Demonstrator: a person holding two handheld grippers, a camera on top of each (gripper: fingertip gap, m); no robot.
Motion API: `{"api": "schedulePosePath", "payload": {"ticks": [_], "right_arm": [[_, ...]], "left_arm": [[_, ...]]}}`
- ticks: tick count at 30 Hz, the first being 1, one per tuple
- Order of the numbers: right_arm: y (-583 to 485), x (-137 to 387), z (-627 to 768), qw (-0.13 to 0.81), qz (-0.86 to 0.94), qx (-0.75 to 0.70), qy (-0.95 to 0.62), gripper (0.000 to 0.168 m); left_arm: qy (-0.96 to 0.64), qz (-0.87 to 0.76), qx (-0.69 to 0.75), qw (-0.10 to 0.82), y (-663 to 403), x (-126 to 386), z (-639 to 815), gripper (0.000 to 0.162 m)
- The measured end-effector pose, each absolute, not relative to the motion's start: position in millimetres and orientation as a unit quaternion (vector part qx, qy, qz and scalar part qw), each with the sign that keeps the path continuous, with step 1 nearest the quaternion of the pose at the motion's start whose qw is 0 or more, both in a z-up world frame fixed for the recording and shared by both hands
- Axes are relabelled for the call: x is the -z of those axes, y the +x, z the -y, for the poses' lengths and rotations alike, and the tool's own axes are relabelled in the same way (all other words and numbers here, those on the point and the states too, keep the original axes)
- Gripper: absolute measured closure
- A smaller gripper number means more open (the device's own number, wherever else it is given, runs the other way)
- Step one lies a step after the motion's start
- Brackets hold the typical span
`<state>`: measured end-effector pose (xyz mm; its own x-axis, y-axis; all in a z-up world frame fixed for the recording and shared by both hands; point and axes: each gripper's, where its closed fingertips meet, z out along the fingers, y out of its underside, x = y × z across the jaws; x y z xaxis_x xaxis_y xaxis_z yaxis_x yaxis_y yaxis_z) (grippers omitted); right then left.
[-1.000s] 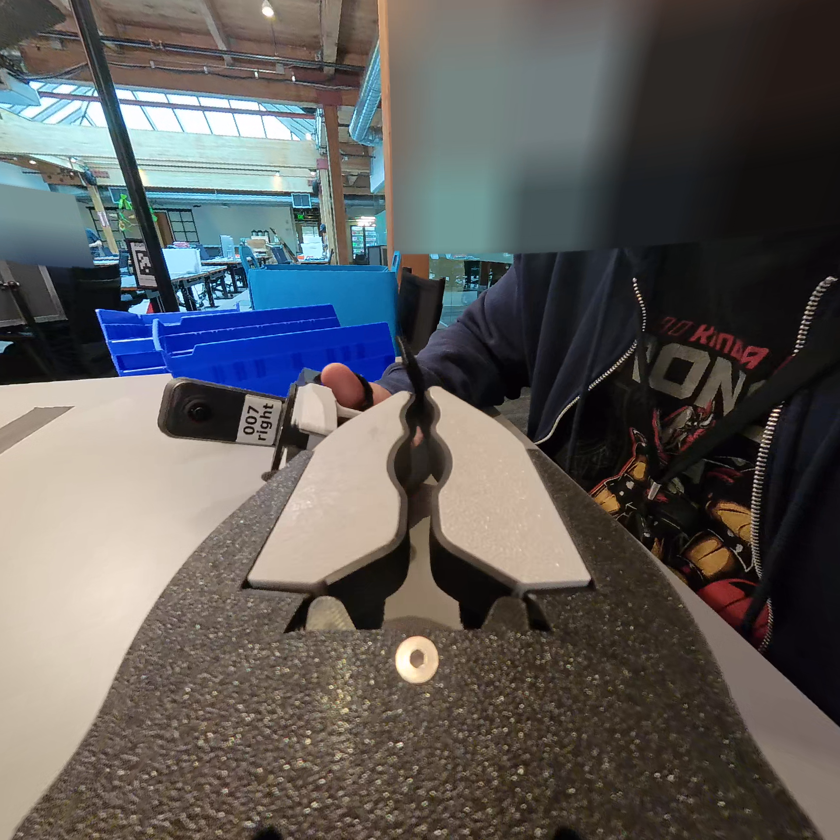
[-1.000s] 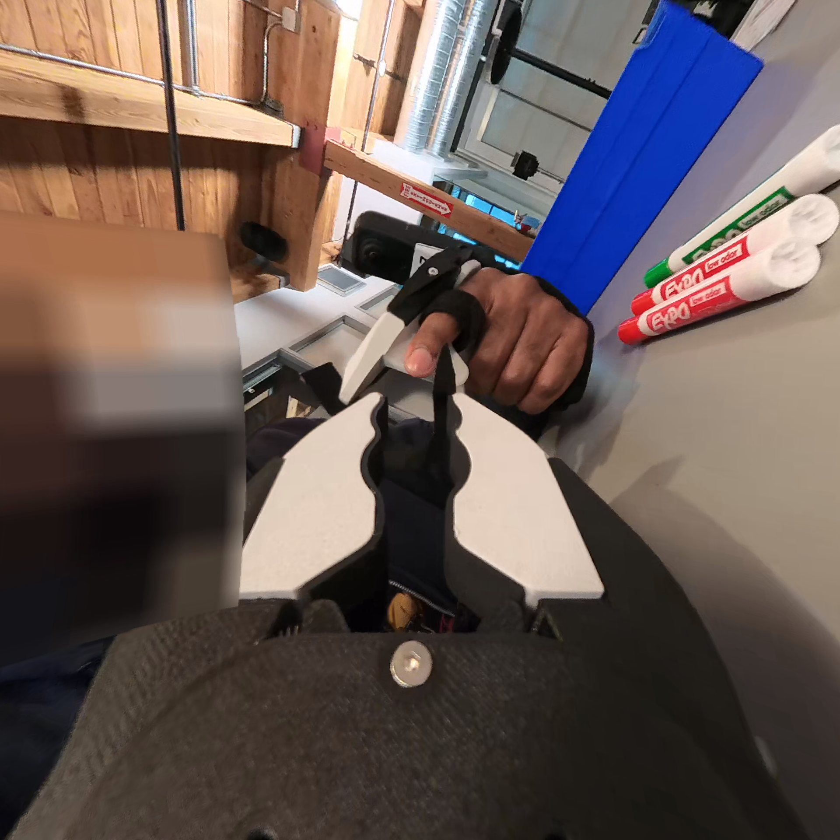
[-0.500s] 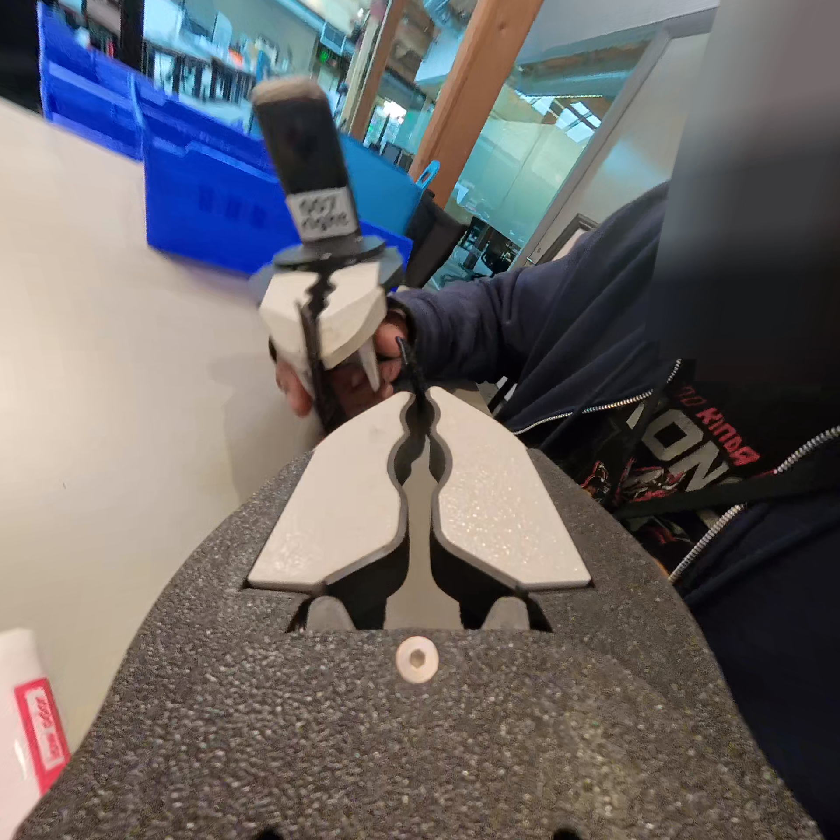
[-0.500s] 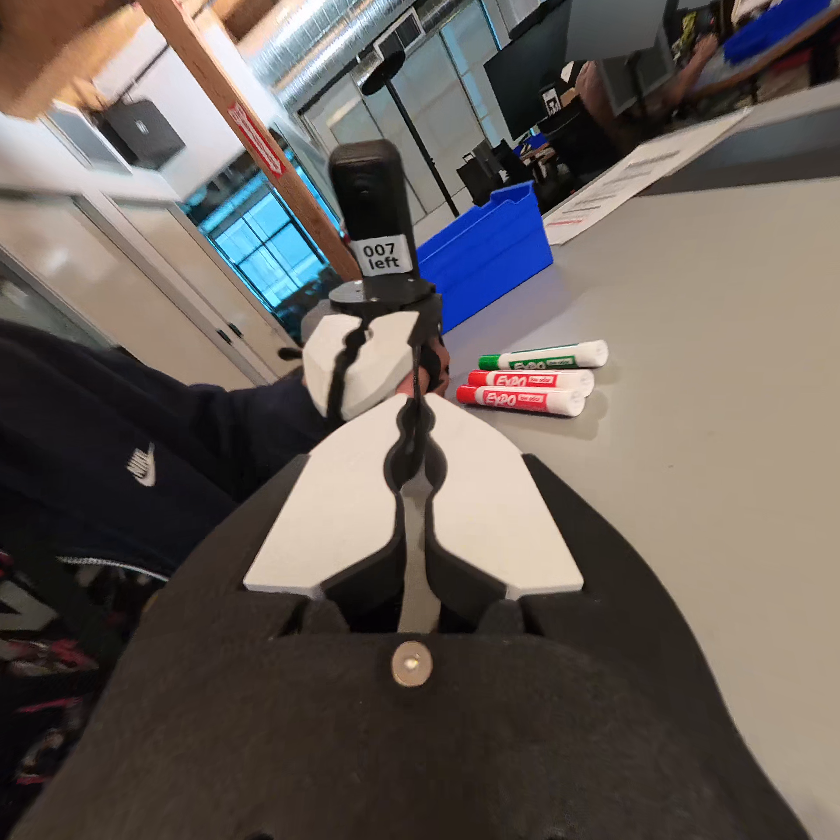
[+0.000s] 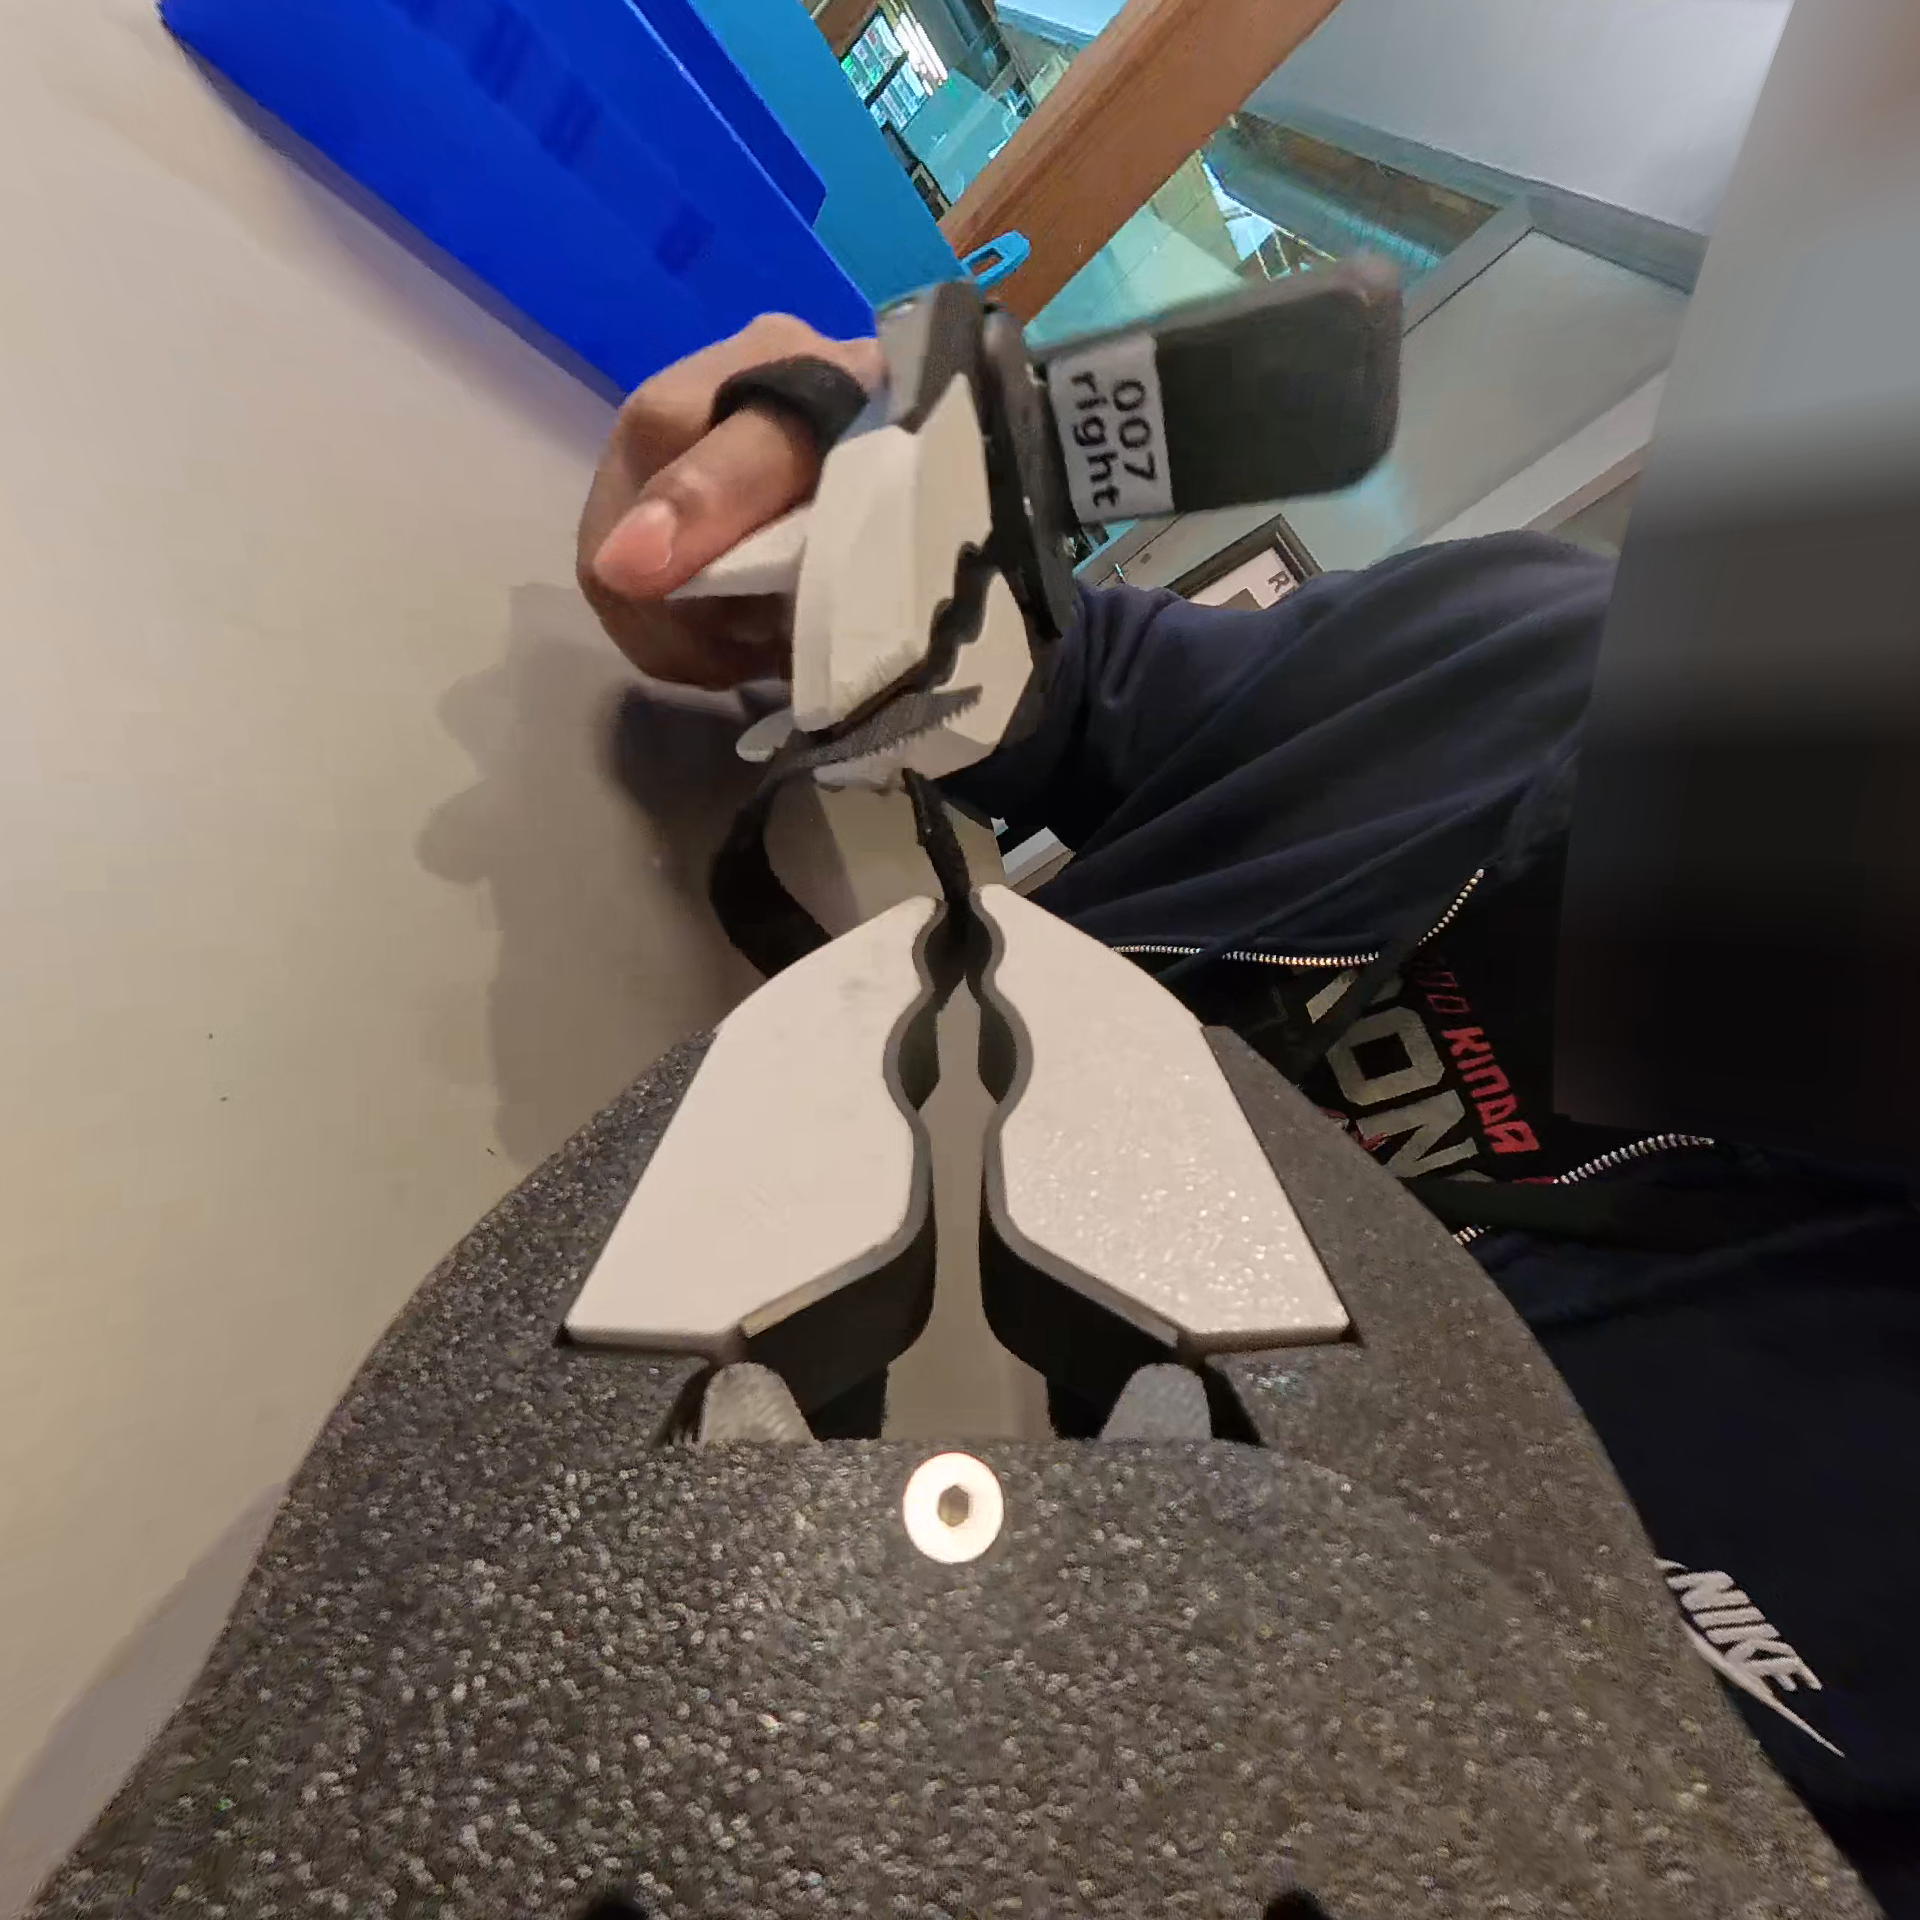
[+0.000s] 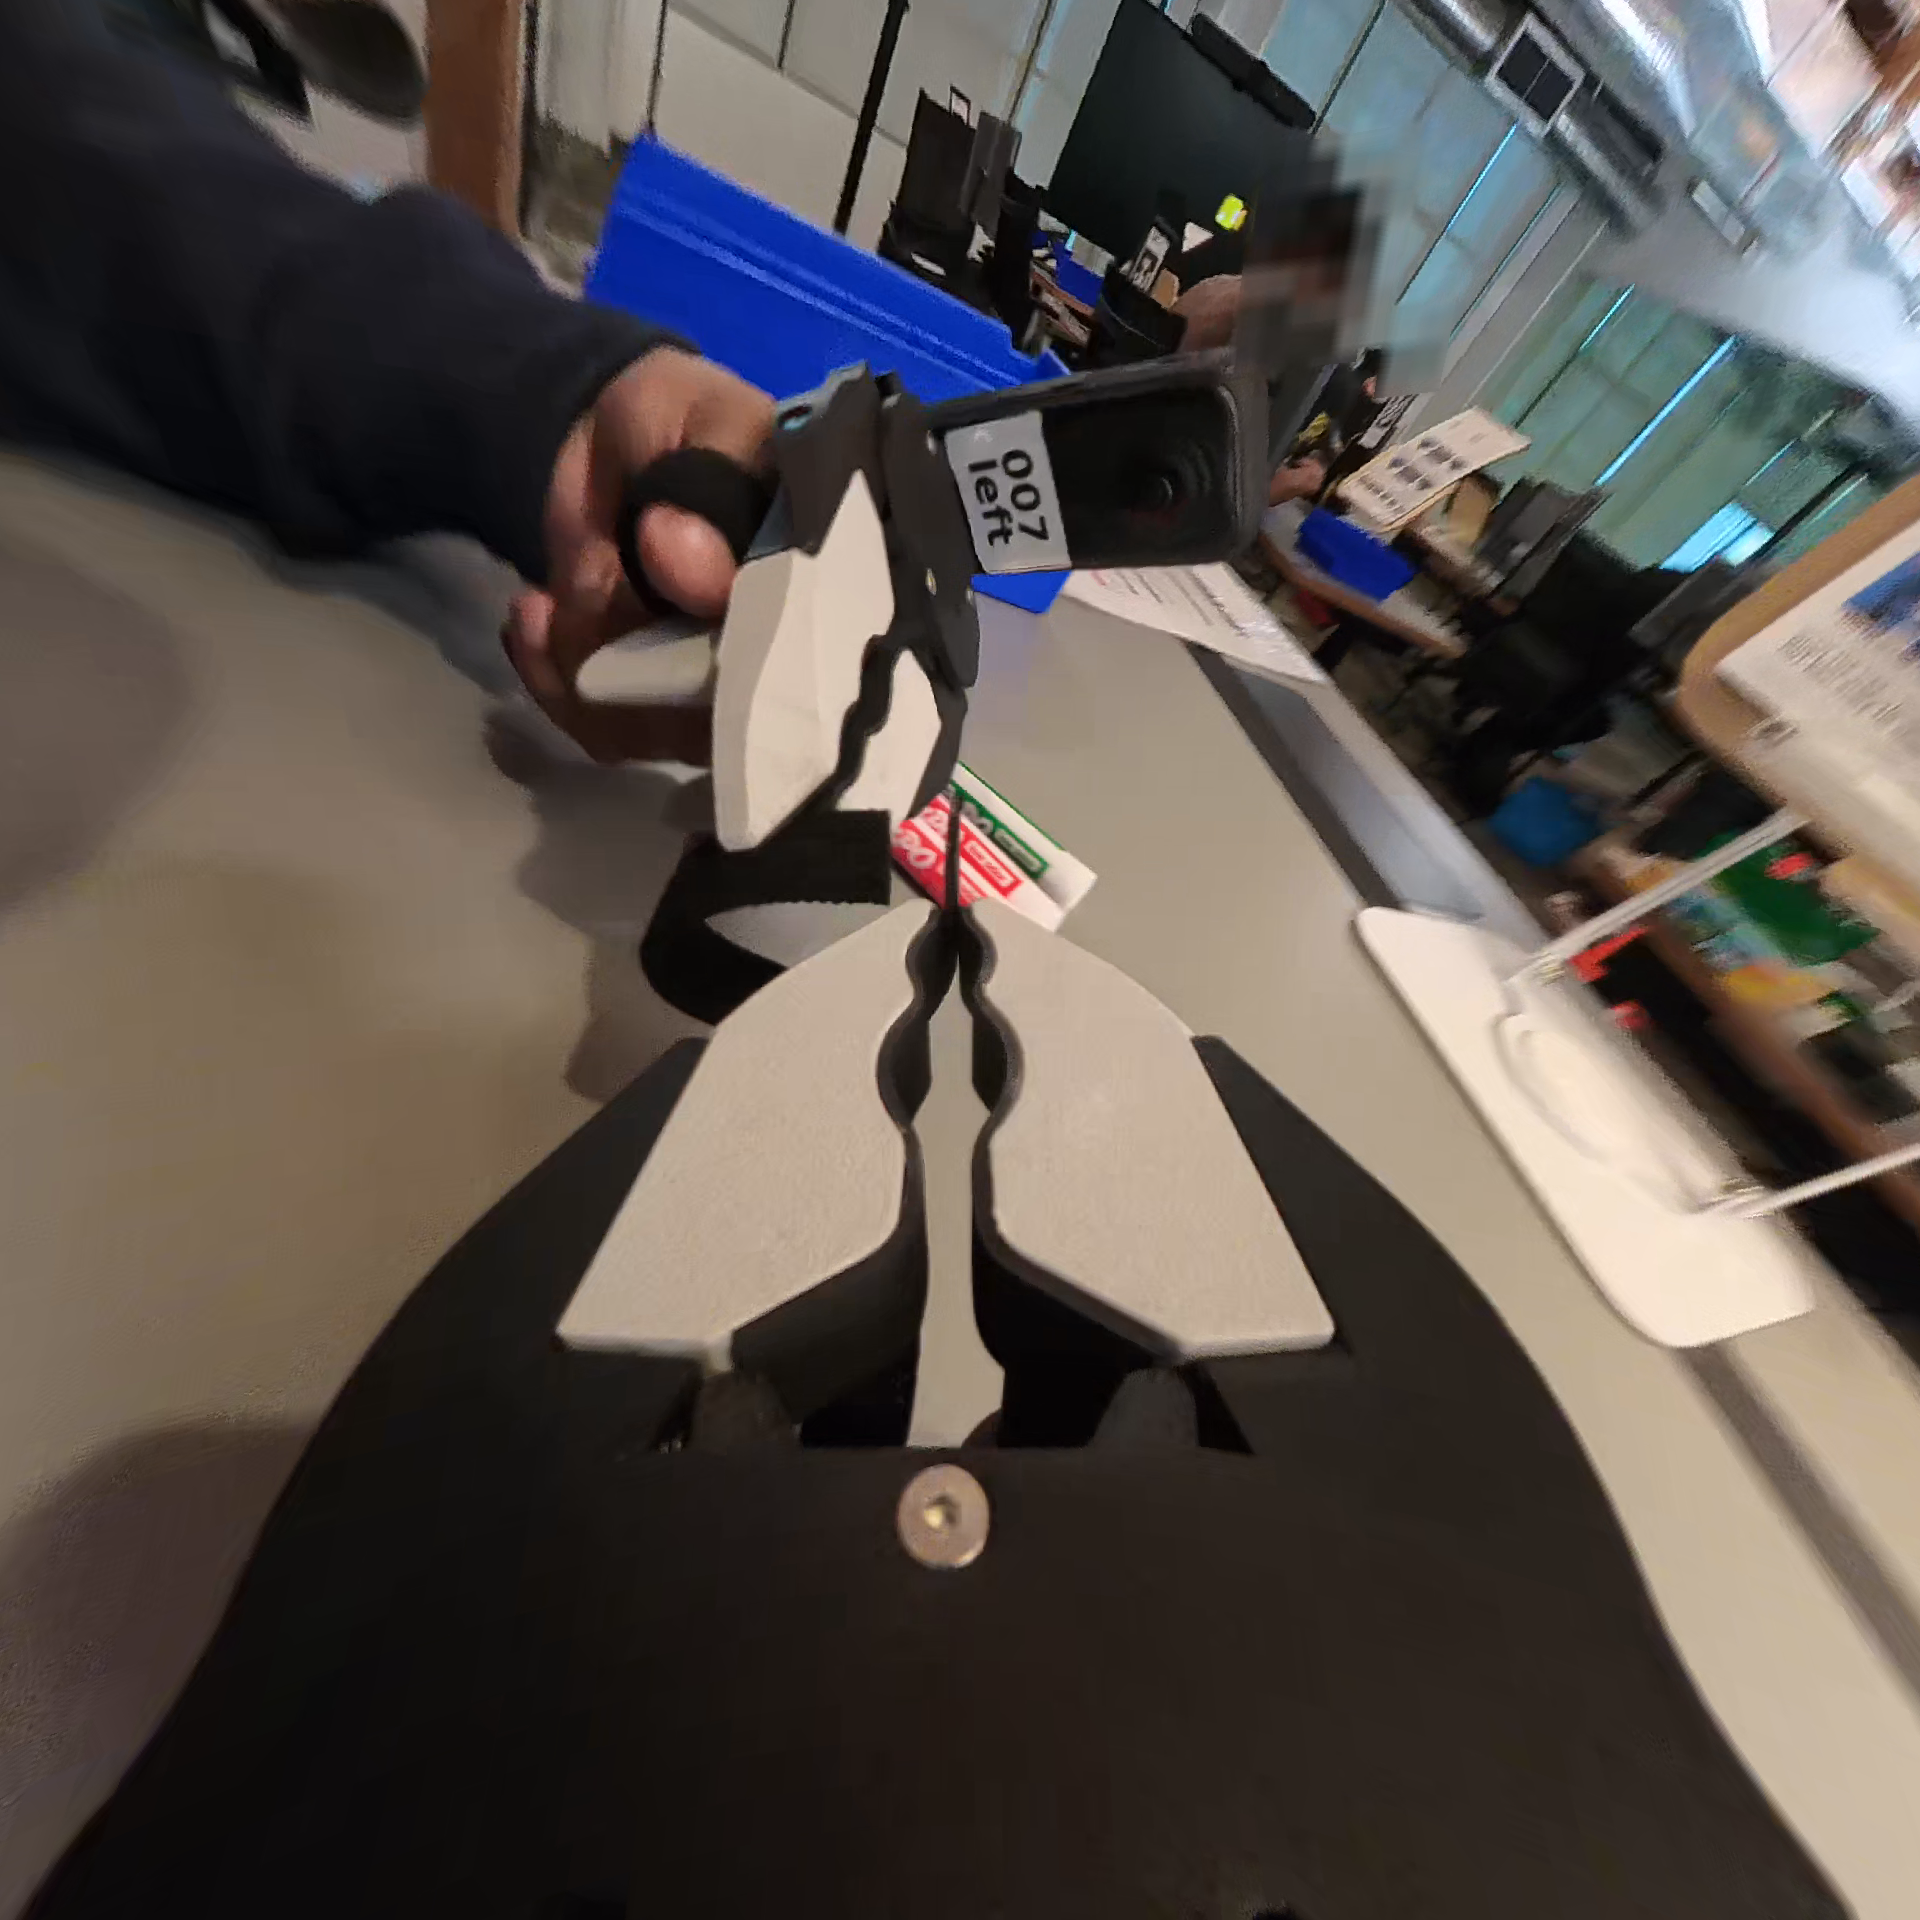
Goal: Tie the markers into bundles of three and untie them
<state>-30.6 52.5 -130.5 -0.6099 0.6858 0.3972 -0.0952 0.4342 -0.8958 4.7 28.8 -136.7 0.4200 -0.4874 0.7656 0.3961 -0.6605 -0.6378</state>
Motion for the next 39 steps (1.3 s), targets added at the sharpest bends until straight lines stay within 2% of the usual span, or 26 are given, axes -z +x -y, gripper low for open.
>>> {"api": "schedulePosePath", "payload": {"ticks": [6,18,28,39], "right_arm": [[-28.0,131.2,-50.8,0.519,0.766,-0.369,-0.088,0.167],[-18.8,124.6,-43.4,0.632,0.737,-0.233,0.063,0.167],[-16.4,129.0,-37.7,0.663,0.720,-0.133,0.152,0.168],[-12.9,131.3,-28.4,0.665,0.715,-0.105,0.190,0.168]], "left_arm": [[-0.739,-0.027,0.544,0.396,7.7,141.2,-28.5,0.160],[-0.736,-0.037,0.564,0.373,14.5,145.3,-24.9,0.160],[-0.747,-0.046,0.555,0.365,15.6,150.0,-23.2,0.160],[-0.756,-0.063,0.544,0.358,18.0,150.8,-19.1,0.160]]}}
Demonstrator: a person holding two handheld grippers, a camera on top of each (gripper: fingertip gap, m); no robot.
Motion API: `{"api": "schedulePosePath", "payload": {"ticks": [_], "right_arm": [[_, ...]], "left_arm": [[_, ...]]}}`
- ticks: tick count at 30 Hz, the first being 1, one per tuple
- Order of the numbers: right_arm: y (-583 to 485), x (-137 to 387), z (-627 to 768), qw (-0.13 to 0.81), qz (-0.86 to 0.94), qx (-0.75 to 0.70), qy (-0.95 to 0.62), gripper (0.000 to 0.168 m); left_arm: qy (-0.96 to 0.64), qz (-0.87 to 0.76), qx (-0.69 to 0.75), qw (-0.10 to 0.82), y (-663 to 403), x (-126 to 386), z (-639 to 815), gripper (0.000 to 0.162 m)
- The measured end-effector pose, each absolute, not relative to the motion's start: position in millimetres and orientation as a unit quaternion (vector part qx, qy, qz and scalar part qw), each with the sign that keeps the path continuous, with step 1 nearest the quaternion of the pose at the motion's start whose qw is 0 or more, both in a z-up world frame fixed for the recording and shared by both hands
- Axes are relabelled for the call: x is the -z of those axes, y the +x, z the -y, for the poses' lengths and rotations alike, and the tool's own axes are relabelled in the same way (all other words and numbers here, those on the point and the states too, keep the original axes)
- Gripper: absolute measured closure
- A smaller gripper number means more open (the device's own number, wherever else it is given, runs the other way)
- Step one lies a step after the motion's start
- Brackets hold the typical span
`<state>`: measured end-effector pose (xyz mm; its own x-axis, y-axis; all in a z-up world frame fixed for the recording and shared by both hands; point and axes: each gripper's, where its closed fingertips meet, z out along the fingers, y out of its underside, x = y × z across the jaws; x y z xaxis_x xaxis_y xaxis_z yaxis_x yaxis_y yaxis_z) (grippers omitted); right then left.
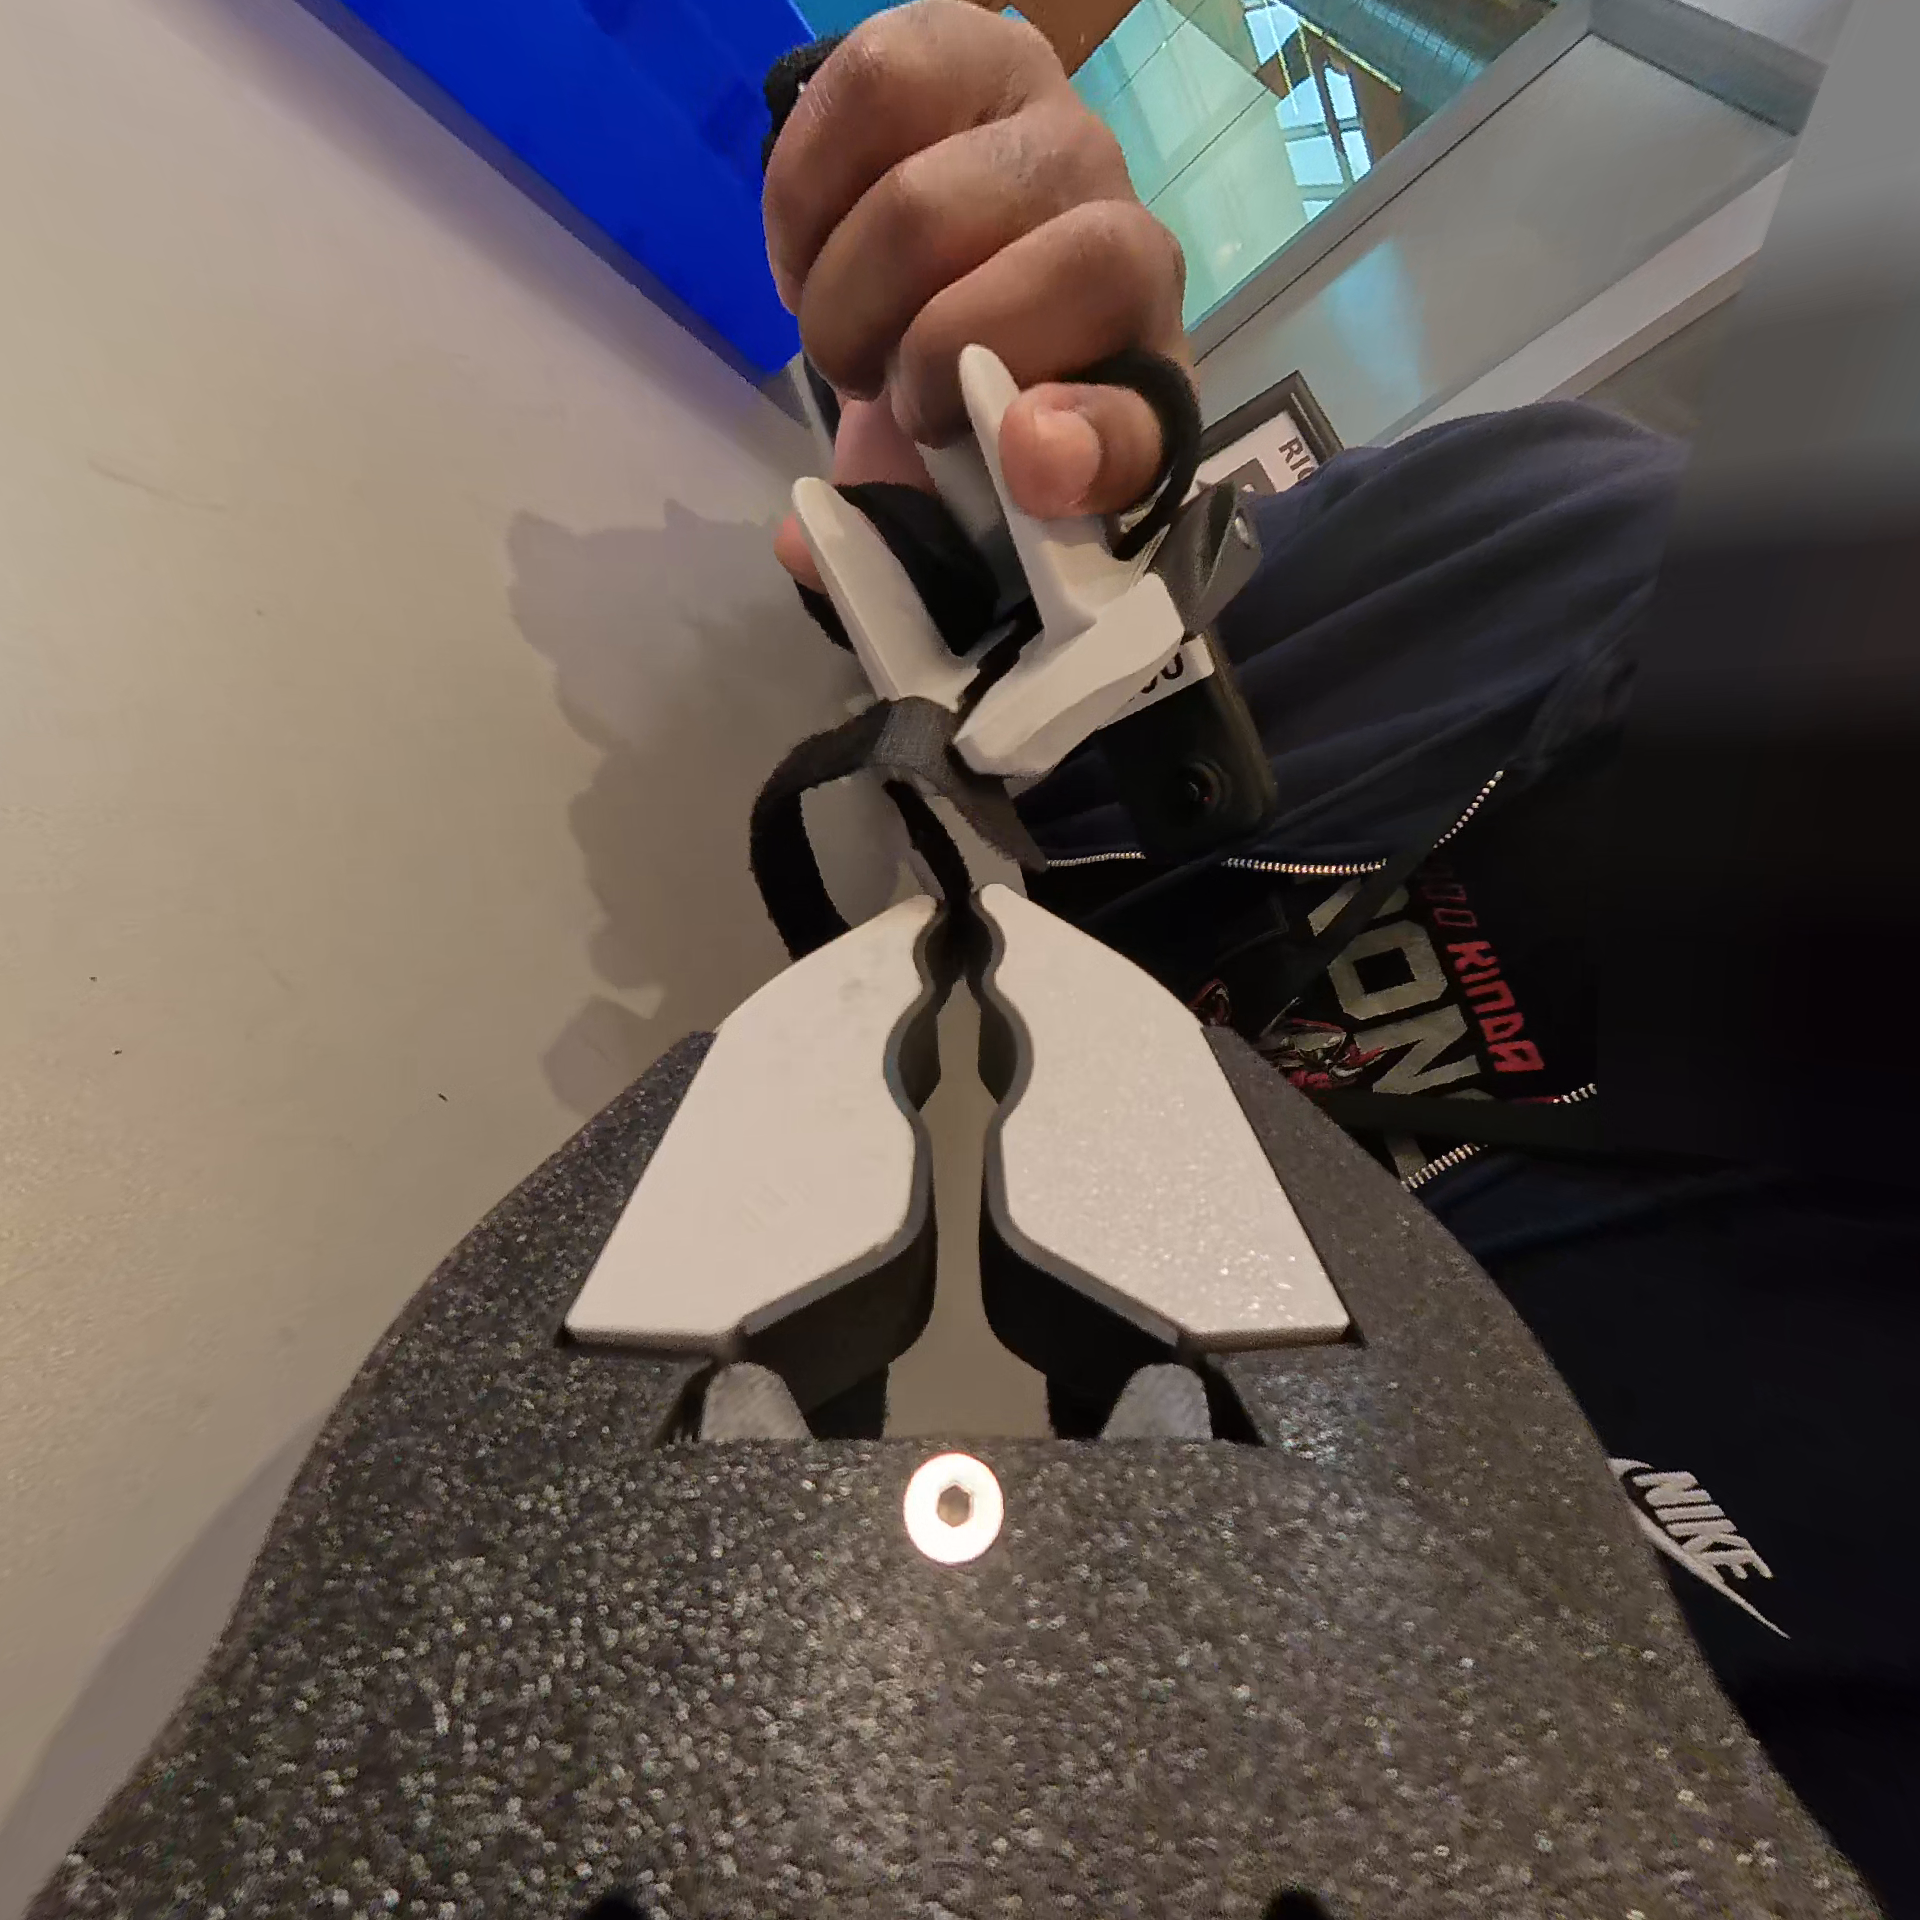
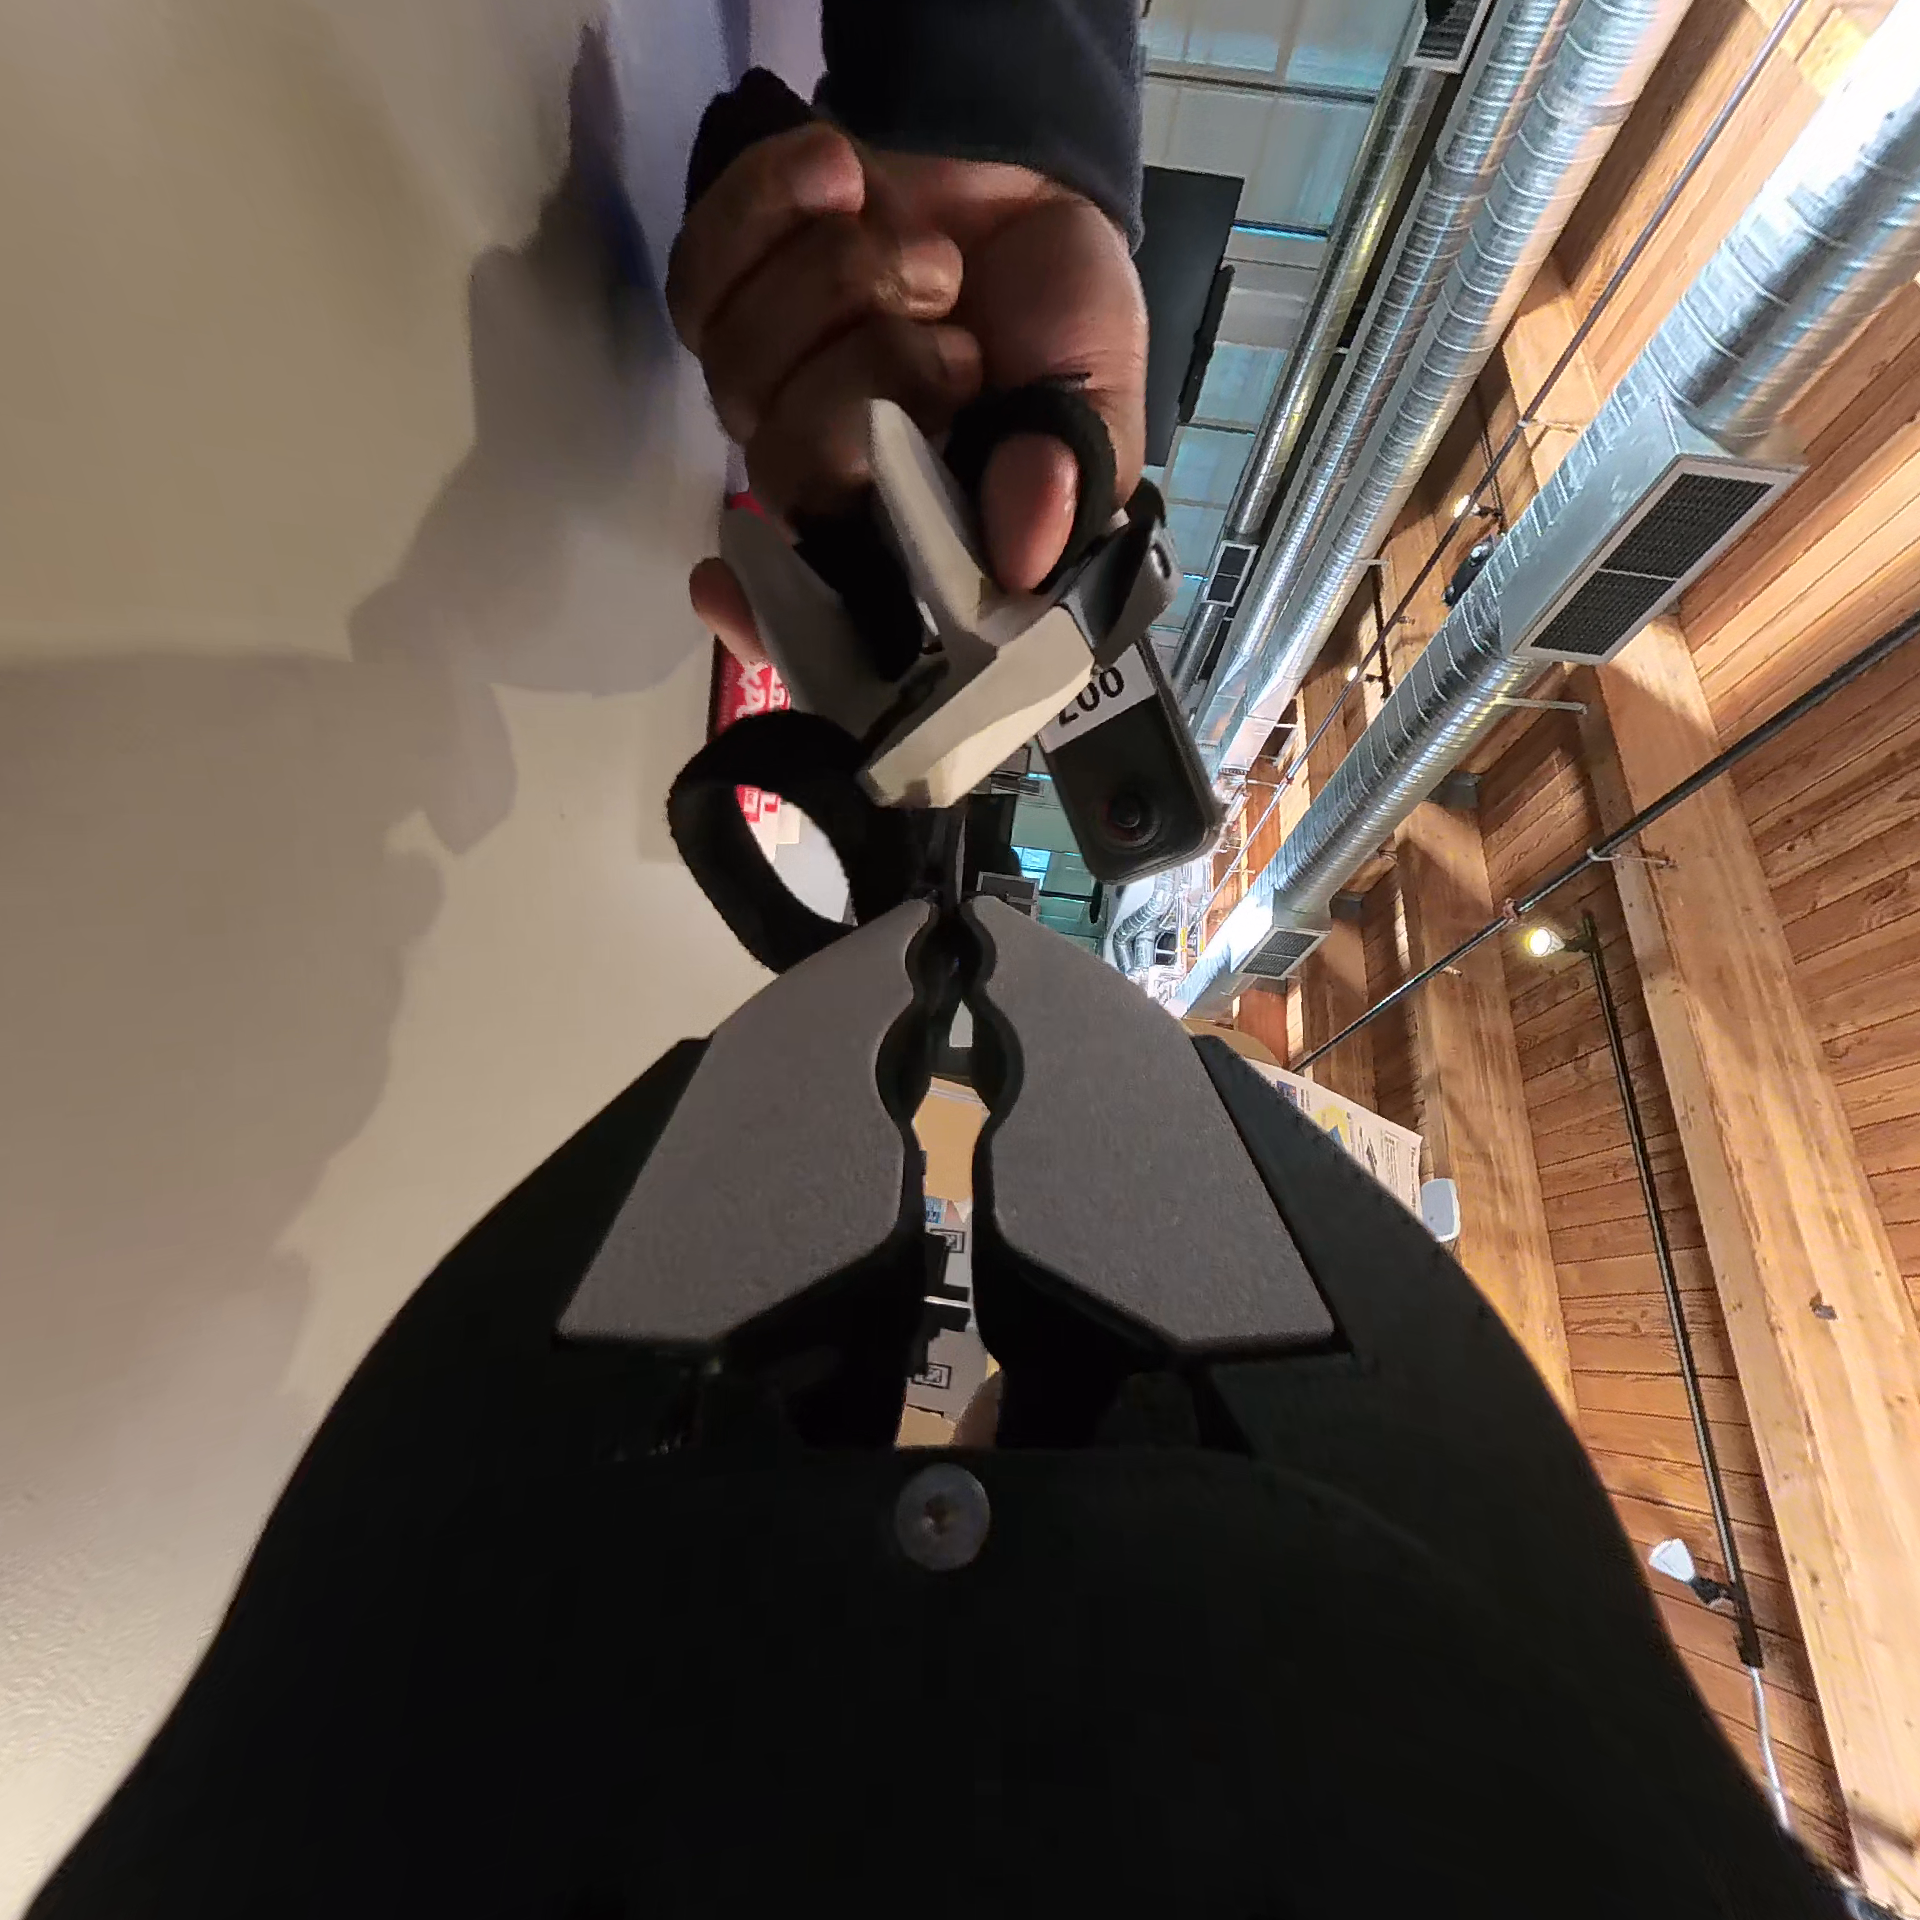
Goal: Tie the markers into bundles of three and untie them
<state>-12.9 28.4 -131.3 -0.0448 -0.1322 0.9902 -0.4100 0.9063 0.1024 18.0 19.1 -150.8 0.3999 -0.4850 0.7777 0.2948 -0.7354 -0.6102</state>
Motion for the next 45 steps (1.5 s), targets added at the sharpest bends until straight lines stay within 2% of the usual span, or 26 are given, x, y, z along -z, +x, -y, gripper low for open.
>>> {"api": "schedulePosePath", "payload": {"ticks": [37,45], "right_arm": [[-8.0,132.0,-14.9,0.653,0.718,-0.097,0.220,0.165],[-6.6,127.0,-14.3,0.663,0.706,-0.094,0.228,0.164]], "left_arm": [[-0.750,-0.113,0.526,0.385,21.6,140.4,-12.4,0.160],[-0.738,-0.133,0.530,0.396,24.4,133.4,-8.3,0.150]]}}
